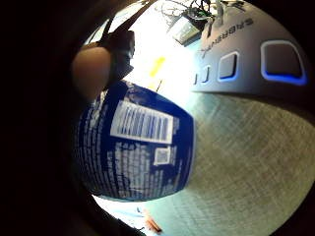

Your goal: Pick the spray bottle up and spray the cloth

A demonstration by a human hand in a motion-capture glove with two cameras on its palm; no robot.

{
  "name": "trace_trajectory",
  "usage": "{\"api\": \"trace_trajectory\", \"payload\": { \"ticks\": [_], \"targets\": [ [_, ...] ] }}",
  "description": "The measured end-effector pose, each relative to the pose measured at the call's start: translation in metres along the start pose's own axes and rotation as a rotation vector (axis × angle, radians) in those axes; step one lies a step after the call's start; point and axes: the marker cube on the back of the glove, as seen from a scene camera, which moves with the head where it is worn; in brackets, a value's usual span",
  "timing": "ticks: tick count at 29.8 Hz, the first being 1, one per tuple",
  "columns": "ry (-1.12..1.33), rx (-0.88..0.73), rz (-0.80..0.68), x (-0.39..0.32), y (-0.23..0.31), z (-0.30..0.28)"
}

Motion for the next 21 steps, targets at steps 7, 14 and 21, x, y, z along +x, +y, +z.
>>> {"api": "trace_trajectory", "payload": {
  "ticks": [7, 14, 21],
  "targets": [
    [-0.017, 0.024, 0.004, 0.001, 0.0006, 0.0028],
    [-0.018, 0.096, -0.033, 0.0019, 0.0002, 0.0036],
    [0.007, 0.157, -0.042, 0.0026, 0.0018, 0.0033]
  ]
}}
